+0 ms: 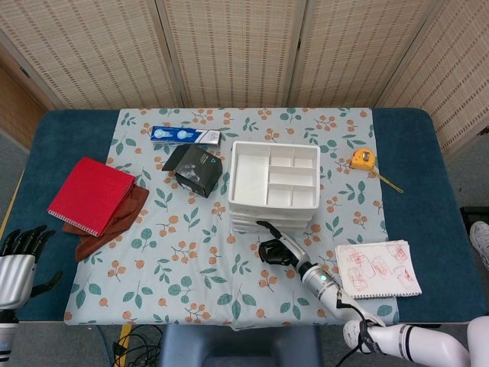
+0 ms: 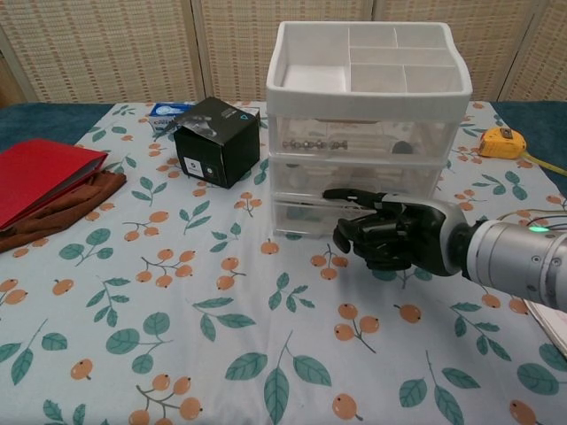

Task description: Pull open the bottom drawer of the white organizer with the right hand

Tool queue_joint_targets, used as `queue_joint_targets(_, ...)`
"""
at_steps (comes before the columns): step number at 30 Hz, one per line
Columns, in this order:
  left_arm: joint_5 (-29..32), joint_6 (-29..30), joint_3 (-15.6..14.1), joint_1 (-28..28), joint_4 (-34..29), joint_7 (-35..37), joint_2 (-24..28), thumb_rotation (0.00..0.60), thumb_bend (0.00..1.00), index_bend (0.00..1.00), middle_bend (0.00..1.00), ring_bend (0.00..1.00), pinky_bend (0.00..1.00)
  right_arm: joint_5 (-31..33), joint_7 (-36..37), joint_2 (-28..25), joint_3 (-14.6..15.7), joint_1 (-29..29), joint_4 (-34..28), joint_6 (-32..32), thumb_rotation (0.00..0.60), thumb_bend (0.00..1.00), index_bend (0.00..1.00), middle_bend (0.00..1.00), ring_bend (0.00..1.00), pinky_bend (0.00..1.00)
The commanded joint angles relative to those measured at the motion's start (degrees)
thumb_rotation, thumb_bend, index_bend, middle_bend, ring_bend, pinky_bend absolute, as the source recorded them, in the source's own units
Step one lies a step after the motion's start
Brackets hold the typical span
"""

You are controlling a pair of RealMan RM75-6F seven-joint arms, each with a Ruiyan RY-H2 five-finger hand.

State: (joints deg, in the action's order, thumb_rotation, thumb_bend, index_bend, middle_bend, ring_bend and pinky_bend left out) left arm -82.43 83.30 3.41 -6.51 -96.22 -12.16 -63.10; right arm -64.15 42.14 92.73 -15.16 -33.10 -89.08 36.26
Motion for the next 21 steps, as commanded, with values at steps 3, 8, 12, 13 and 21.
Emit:
queue_joint_targets(3,0.1,-0.2,0.0,-0.2,-0.1,-0.3,0.0,0.600,0.21,0.18,0.15,0.14,0.09,0.0,-0.2,0.3,-0.2,-0.1,0.6,0.0,0.600,0.66,0.06,0.70,0.91,1.00)
queue_joint_targets(8,0.2,-0.3,0.0,-0.2,-0.2,-0.6,-0.1,0.600,0.21,0.18,0.15,0.14,0.09,-0.2,-0.3,0.4,-0.2,-0.1,1.0,-0.2,0.600,0.66,0.13,0.71,0.92,1.00)
queue_joint_targets(12,0.3,-0.3,0.0,-0.2,-0.3,-0.7,-0.1,0.600,0.21,0.18,0.15,0.14,0.09,-0.7,-0.2,0.1,-0.1,0.1,0.9,-0.2,0.600,0.66,0.16,0.71,0.92,1.00)
queue_joint_targets(13,0.3,-0.3,0.0,-0.3,-0.3,-0.8,-0.1,0.600,0.21,0.18,0.15,0.14,0.09,-0.9,-0.2,0.0,0.0,0.2,0.8,-0.2,0.600,0.67,0.16,0.71,0.92,1.00)
queue_joint_targets(21,0.0,-0.2,-0.2,-0.3,-0.2,-0.9,-0.2,0.600,0.21,0.18,0.15,0.14,0.09,-2.9,0.2,-1.1,1.4,1.5,-1.3,0.4,0.600,0.67,0.16,0.71,0.92,1.00)
